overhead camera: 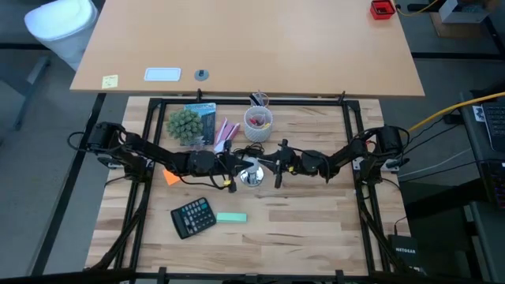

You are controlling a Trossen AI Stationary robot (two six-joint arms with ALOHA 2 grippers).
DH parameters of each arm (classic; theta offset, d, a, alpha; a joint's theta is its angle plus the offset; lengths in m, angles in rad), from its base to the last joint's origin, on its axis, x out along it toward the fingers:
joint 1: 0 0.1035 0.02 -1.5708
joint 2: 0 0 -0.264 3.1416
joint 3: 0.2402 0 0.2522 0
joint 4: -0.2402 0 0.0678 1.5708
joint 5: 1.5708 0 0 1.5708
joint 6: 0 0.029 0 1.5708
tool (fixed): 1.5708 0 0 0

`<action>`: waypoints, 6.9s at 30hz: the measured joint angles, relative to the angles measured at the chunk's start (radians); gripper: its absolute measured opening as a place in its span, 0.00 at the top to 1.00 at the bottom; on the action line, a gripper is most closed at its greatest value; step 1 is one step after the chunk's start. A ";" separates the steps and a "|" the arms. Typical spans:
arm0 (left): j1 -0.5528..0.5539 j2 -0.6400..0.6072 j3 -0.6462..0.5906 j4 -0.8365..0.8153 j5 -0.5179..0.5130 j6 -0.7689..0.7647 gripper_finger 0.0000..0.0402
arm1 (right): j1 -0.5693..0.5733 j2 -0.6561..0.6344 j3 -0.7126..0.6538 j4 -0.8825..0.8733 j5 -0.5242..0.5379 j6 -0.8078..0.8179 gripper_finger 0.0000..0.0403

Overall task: Screw lightbulb
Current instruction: Insert the lightbulb into the lamp

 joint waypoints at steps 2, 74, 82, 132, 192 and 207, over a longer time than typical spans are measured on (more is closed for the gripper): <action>0.000 0.000 0.000 0.000 0.001 0.000 1.00 | 0.000 0.000 0.000 0.000 -0.012 0.000 0.84; -0.052 0.002 -0.002 0.003 -0.191 0.117 1.00 | 0.001 0.000 -0.003 0.021 0.028 0.048 0.84; -0.010 0.002 -0.002 0.010 -0.193 0.107 1.00 | 0.000 0.000 -0.003 0.022 0.087 0.050 0.84; 0.036 -0.001 0.000 0.029 -0.193 0.079 1.00 | -0.052 0.000 0.015 -0.021 0.117 0.129 0.84; -0.025 -0.032 0.001 -0.070 -0.395 0.086 1.00 | -0.051 0.000 0.122 -0.238 0.067 0.128 0.84; -0.042 -0.031 0.000 -0.071 -0.501 0.020 1.00 | -0.051 0.000 0.122 -0.238 0.067 0.128 0.84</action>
